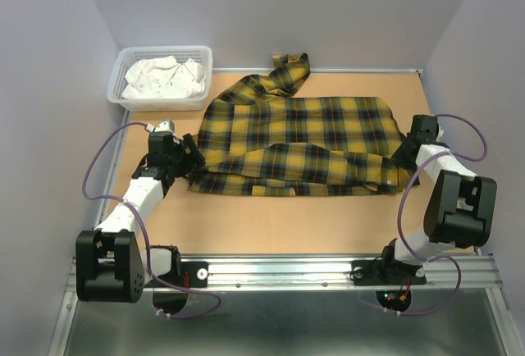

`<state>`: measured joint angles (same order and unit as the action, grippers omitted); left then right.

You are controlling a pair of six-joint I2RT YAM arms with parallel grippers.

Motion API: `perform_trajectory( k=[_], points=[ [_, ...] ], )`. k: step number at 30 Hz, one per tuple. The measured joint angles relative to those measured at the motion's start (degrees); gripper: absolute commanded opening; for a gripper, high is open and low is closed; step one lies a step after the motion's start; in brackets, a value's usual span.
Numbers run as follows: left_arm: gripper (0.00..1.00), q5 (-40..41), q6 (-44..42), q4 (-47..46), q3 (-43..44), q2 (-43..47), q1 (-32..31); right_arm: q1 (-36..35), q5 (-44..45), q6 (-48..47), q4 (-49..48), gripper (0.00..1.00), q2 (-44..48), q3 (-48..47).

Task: Fold and stack the long sleeve shirts
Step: Fold the shirt

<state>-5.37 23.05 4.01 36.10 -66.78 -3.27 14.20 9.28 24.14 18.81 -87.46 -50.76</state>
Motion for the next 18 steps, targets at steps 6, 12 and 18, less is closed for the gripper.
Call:
perform_trajectory(
  k=[6, 12, 18],
  points=[
    [0.89, 0.0, 0.0, -0.1, 0.0, 0.0, 0.0, 0.0, -0.8, -0.8, 0.0, 0.01, 1.1, 0.0],
    [0.89, 0.0, 0.0, -0.4, 0.0, 0.0, 0.0, 0.0, -4.3, -2.2, -1.2, 0.01, 1.9, -0.8],
    [0.89, 0.0, 0.0, -0.4, 0.0, 0.0, 0.0, 0.0, -7.0, -3.0, -2.9, 0.01, 1.8, -1.9]
  ],
)
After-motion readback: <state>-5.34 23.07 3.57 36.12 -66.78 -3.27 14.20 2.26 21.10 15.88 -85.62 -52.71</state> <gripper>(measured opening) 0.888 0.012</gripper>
